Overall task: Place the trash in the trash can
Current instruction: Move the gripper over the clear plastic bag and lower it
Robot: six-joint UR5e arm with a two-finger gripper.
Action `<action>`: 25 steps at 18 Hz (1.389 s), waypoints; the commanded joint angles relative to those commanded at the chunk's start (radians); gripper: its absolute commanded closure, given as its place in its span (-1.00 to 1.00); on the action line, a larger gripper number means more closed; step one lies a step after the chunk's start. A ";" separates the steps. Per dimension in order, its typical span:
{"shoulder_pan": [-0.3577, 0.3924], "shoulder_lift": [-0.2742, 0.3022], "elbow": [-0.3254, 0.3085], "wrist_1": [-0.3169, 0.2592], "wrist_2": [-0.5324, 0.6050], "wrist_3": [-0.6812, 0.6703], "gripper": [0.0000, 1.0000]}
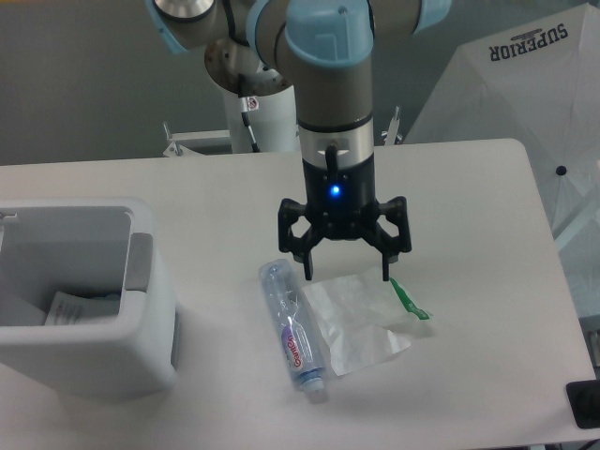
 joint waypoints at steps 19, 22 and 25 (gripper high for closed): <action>0.166 -0.101 -0.101 0.192 0.025 0.058 -1.00; 0.169 -0.100 -0.144 0.161 0.105 0.116 -1.00; 0.173 -0.112 -0.172 0.150 0.176 0.137 -1.00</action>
